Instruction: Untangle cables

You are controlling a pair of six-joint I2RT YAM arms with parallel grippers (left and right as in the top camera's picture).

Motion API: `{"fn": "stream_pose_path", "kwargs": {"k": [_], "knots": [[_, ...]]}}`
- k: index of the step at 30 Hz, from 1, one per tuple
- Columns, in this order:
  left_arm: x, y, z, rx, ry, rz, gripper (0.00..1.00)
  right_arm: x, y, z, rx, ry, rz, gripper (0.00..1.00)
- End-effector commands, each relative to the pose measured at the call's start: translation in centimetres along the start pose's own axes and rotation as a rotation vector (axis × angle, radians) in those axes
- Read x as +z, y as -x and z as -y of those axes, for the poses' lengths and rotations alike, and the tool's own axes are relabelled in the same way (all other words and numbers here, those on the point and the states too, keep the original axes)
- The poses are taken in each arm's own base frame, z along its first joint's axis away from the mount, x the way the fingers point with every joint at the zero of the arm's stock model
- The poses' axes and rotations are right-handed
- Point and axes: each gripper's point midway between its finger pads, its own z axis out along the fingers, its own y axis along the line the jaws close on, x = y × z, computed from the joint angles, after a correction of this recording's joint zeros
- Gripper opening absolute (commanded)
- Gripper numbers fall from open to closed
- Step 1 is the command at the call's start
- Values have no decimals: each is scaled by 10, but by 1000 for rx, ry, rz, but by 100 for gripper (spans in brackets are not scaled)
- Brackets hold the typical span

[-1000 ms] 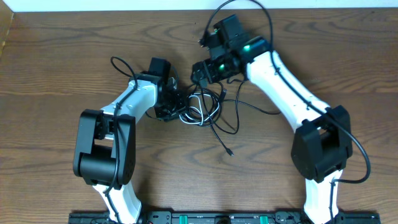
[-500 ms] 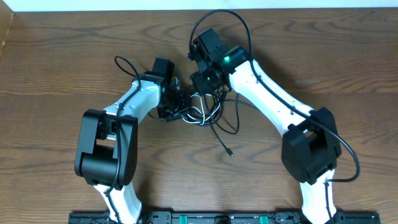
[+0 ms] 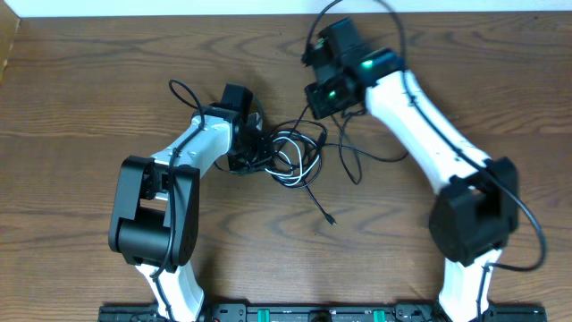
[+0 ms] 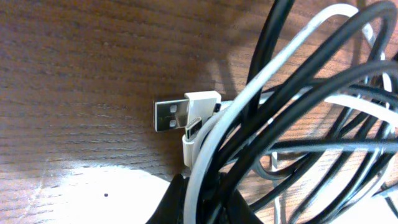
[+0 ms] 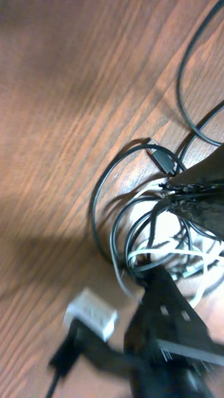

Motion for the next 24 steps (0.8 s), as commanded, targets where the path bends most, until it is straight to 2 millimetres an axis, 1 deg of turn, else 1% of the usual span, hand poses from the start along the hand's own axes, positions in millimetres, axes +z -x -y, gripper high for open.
{"fn": "stream_pose_path", "kwargs": {"k": [1, 3, 5, 6, 7, 9, 11, 13, 15, 16, 17, 18, 19, 22, 24], "knots": [[6, -1, -11, -7, 45, -14, 8, -57, 23, -11, -57, 138, 125, 1], [5, -1, -14, -17, 48, -20, 8, -74, 29, -7, -51, 154, 163, 1], [3, -2, -20, -35, 54, -29, 8, -97, 34, 3, -44, 141, 215, 1], [2, -2, -22, -37, 55, -32, 8, -106, 36, 6, -49, 134, 233, 1], [0, -3, -28, -49, 58, -39, 8, -128, 40, 13, -48, 116, 280, 1], [-3, -3, -33, -62, 60, -45, 8, -152, 43, 21, -41, 96, 332, 1], [-6, -3, -30, -41, 9, -59, 8, -176, 44, 27, -36, 75, 382, 1], [-11, -4, -19, -14, -84, -76, 10, -199, 44, 32, -33, 55, 429, 1], [-18, -4, -10, -11, -163, -85, 16, -217, 44, 35, -31, 39, 466, 1], [-22, -3, -7, -17, -196, -84, 17, -223, 44, 36, -31, 31, 481, 1], [-28, -1, -3, -22, -229, -81, 22, -233, 43, 39, -31, 21, 501, 1], [-35, 1, 0, -28, -269, -72, 25, -240, 43, 41, -31, 12, 516, 1], [-49, 5, 4, -32, -315, -48, 29, -247, 42, 44, -28, 3, 530, 1], [-76, 15, 2, -35, -346, 28, 32, -256, 41, 48, -25, -11, 550, 1], [-95, 23, -5, -52, -335, 94, 33, -259, 42, 44, -65, 9, 562, 1]]}}
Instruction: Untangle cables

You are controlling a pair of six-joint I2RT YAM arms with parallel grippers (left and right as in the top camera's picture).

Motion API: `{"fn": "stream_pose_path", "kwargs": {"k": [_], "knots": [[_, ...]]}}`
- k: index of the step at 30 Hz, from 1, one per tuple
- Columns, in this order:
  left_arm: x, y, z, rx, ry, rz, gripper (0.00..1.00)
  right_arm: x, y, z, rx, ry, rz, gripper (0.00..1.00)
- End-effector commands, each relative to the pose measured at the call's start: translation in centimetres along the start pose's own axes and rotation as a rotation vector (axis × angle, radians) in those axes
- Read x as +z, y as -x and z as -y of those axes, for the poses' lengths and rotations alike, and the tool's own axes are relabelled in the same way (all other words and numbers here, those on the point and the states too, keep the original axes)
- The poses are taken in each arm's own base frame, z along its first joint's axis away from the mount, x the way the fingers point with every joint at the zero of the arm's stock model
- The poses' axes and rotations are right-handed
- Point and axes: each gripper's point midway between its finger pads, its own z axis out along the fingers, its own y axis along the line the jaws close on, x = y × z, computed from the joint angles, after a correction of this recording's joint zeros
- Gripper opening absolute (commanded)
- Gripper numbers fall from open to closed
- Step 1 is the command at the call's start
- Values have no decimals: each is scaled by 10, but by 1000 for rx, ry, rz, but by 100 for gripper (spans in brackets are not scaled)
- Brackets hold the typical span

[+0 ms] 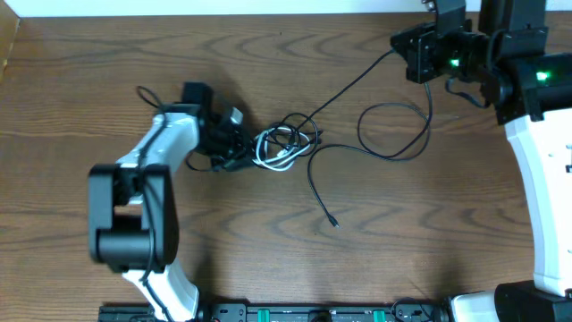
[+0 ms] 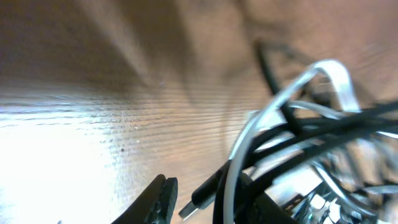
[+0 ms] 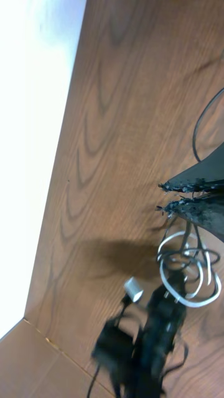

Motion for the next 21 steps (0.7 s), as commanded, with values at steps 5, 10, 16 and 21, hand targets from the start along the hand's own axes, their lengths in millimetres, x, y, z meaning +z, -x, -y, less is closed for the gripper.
{"fn": "stream_pose_path", "kwargs": {"k": [5, 10, 16, 21], "knots": [[-99, 33, -14, -104, 95, 344, 43, -20, 23, -23, -117, 132, 99, 1], [-147, 38, -19, -114, 127, 497, 58, -20, 24, -23, -120, 131, 103, 1], [-170, 38, -46, -325, 174, 581, 75, -23, 28, -10, -114, 95, 120, 1], [-176, 38, -58, -396, 198, 608, 76, -29, 31, 9, -82, 49, 135, 1]]}}
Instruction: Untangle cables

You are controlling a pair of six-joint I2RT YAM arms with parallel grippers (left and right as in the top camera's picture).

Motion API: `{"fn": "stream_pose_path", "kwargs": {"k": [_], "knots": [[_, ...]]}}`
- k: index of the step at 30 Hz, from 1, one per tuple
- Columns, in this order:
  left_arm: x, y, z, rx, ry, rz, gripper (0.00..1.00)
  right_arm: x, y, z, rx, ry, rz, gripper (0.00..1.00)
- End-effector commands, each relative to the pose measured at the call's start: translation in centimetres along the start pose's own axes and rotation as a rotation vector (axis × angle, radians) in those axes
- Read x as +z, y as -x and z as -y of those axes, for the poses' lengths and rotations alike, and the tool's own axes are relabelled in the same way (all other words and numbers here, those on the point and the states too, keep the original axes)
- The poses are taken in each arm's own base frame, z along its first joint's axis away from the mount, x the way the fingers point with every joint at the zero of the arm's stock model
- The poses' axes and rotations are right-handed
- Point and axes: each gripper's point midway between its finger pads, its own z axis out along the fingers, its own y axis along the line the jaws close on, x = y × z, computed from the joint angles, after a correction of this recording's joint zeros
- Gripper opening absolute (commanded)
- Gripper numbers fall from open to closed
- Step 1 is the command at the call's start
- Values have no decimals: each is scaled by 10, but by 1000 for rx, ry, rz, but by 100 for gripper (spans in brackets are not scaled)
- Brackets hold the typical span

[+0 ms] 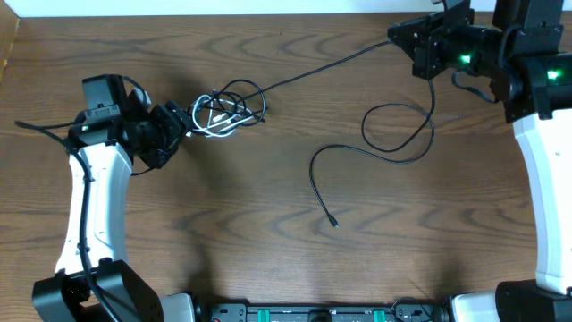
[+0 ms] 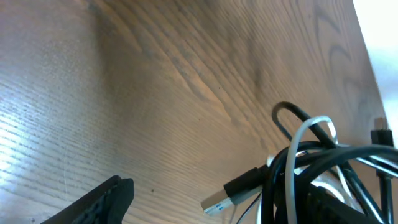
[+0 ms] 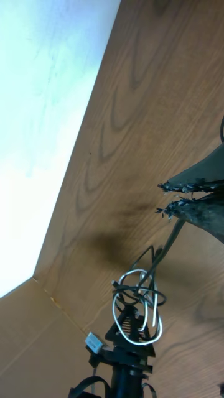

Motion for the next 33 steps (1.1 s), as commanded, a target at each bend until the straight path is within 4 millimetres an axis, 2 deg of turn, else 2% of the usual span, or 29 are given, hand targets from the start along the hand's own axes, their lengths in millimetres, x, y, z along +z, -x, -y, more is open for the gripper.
{"fn": "stream_pose_path", "kwargs": {"k": [1, 3, 5, 8, 10, 14, 17, 19, 24, 27, 29, 33], "knots": [[-9, 23, -31, -100, 130, 109, 76, -26, 14, 29, 13, -122, 59, 1], [-14, 31, -47, -126, 186, 144, 76, -36, 13, 53, 74, -213, 68, 1], [-18, 33, -55, -140, 204, 150, 76, -45, 12, 70, 110, -273, 76, 1], [-21, 35, -63, -167, 214, 151, 76, -56, 11, 89, 153, -333, 89, 1], [-22, 33, -65, -165, 212, 138, 71, -60, 10, 92, 164, -329, 90, 1], [-18, 24, -59, -96, 193, 94, 70, -52, 7, 72, 127, -206, 70, 1], [-14, 19, -53, -61, 192, 75, 70, -36, 0, 50, 109, -109, 30, 1], [-10, 15, -49, -52, 179, 55, 70, -24, -5, 40, 107, -78, 2, 8], [1, -1, -49, -4, 215, -12, 70, 15, -21, 15, 102, 6, -84, 16], [8, -8, -63, -8, 284, -56, 69, 37, -36, 3, 113, 49, -148, 19], [10, -9, -79, -17, 357, -66, 58, 55, -49, -6, 117, 82, -198, 20], [23, -11, -95, -32, 419, -103, 58, 92, -72, -29, 111, 149, -286, 20]]}}
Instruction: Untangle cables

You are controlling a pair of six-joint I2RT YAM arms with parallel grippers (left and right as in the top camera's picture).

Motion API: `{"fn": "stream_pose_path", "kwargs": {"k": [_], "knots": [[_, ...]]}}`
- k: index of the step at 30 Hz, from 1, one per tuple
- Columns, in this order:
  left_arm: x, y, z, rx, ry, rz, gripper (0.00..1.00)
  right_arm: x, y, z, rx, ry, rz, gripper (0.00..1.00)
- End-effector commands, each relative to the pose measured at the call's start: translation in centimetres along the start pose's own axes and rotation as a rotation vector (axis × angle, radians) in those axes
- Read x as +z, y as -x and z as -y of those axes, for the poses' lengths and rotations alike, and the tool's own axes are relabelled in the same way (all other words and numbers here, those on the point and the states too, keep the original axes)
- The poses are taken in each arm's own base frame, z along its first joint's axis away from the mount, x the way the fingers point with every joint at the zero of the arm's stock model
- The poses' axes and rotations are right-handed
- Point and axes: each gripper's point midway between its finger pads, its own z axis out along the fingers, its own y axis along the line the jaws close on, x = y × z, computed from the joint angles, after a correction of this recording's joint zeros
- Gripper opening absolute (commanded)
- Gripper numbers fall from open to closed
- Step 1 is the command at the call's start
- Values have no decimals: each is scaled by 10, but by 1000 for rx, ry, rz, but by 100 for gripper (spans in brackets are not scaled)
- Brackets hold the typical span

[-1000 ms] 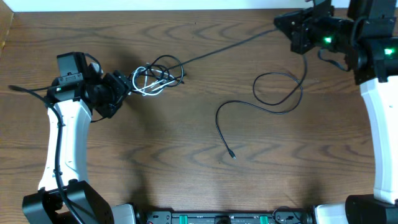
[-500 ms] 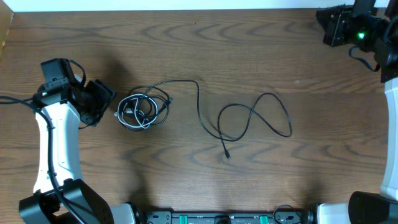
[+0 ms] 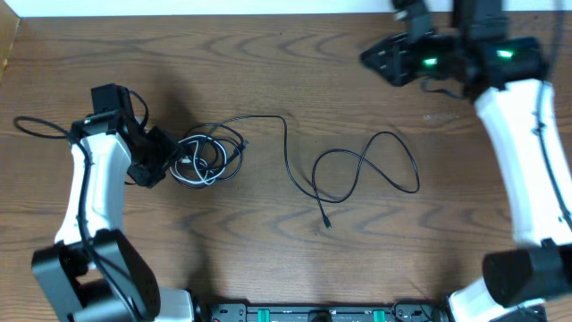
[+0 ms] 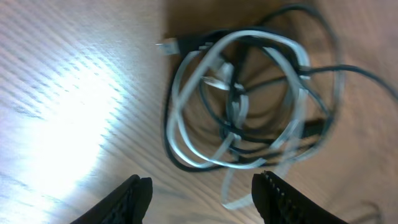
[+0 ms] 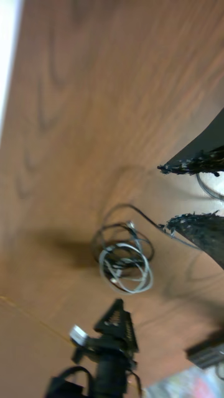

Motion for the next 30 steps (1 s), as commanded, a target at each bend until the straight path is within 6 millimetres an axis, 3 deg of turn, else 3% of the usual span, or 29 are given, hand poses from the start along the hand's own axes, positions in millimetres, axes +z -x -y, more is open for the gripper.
{"fn": "stream_pose_path", "kwargs": {"k": [1, 8, 13, 22, 30], "knots": [[19, 3, -14, 9, 82, -29, 58, 44, -17, -23, -26, 77, -93, 20], [31, 8, -4, 39, 34, -43, 58, 114, -54, -49, -52, 156, -233, 20], [32, 9, -2, 47, 24, -41, 56, 148, -77, -64, -71, 192, -301, 19], [54, -13, -1, 90, 39, -74, 56, 183, -100, -87, -117, 235, -350, 19], [66, -23, 1, 108, 39, -78, 50, 197, -113, -88, -142, 202, -383, 17]]}}
